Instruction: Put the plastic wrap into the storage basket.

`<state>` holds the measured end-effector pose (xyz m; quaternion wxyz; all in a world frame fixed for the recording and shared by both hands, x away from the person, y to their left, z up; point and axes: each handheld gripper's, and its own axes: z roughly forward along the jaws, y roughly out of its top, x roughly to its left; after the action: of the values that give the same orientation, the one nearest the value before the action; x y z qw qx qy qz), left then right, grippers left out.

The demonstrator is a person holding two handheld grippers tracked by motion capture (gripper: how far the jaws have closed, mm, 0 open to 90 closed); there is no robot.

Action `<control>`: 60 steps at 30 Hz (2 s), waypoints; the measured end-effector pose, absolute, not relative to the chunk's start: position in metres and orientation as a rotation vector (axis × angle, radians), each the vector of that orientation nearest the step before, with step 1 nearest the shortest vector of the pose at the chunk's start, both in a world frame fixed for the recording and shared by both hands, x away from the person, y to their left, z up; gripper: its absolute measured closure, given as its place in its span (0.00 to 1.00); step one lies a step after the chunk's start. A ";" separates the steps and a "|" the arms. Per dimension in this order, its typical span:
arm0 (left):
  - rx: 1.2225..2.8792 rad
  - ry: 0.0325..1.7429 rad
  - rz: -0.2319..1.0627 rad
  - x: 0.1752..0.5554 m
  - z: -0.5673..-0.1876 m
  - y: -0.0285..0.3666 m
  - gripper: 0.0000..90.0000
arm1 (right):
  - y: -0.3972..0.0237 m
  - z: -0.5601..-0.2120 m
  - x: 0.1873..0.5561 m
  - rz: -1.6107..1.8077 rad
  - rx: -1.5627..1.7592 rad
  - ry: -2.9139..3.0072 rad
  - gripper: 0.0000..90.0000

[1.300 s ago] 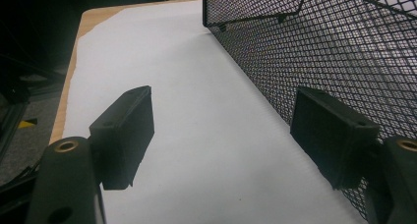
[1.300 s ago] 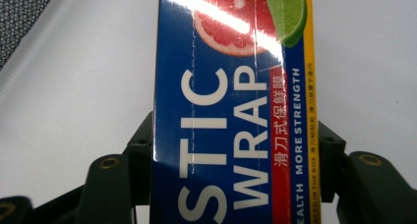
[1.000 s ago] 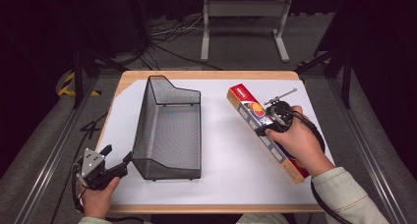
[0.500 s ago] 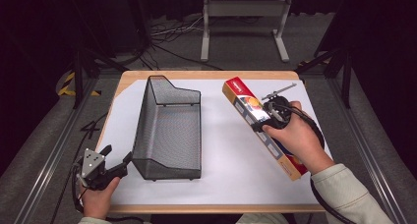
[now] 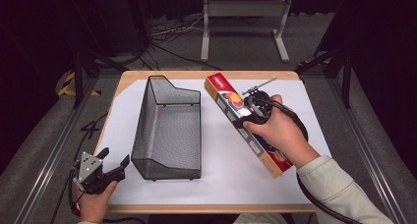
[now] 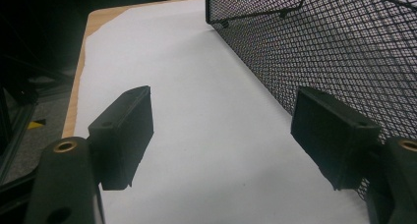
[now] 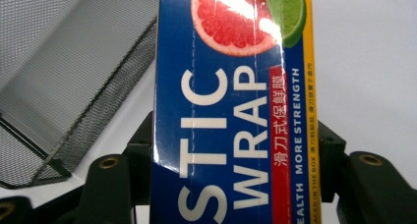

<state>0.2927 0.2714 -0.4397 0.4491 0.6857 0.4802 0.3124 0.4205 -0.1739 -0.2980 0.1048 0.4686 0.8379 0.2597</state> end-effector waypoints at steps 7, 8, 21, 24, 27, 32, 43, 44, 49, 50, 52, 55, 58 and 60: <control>1.692 1.191 0.774 0.291 -0.440 0.273 0.27 | -0.146 -0.294 0.420 0.770 1.406 2.479 0.44; 1.692 1.191 0.774 0.291 -0.440 0.273 0.28 | -0.146 -0.294 0.420 0.770 1.406 2.479 0.44; 1.700 1.184 0.769 0.295 -0.440 0.271 0.28 | -0.101 -0.288 0.418 0.748 1.432 2.490 0.44; 1.698 1.182 0.766 0.295 -0.440 0.270 0.28 | -0.093 -0.287 0.418 0.753 1.439 2.482 0.44; 1.699 1.180 0.763 0.296 -0.441 0.270 0.28 | -0.086 -0.285 0.418 0.753 1.448 2.476 0.44; 1.699 1.177 0.760 0.296 -0.441 0.270 0.28 | -0.074 -0.283 0.418 0.756 1.459 2.477 0.44; 1.693 1.180 0.762 0.296 -0.440 0.270 0.28 | -0.047 -0.290 0.422 0.748 1.483 2.485 0.44; 1.695 1.178 0.762 0.295 -0.440 0.270 0.28 | -0.045 -0.291 0.422 0.750 1.484 2.487 0.44; 1.703 1.174 0.764 0.294 -0.441 0.270 0.28 | -0.033 -0.295 0.423 0.741 1.504 2.492 0.44; 1.700 1.174 0.765 0.293 -0.441 0.270 0.27 | -0.031 -0.296 0.424 0.737 1.507 2.494 0.44; 1.696 1.174 0.765 0.292 -0.441 0.271 0.27 | -0.026 -0.298 0.425 0.724 1.520 2.495 0.44; 1.706 1.169 0.770 0.290 -0.441 0.272 0.27 | -0.019 -0.303 0.426 0.703 1.537 2.499 0.44; 1.708 1.167 0.775 0.288 -0.441 0.272 0.27 | -0.012 -0.306 0.428 0.670 1.556 2.503 0.44; 1.714 1.163 0.780 0.287 -0.441 0.273 0.27 | -0.010 -0.309 0.429 0.660 1.551 2.503 0.44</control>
<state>0.2870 0.2727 -0.4406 0.4477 0.6924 0.4699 0.3152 0.4290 -0.0095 -0.3092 0.0620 0.5129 0.8279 0.2184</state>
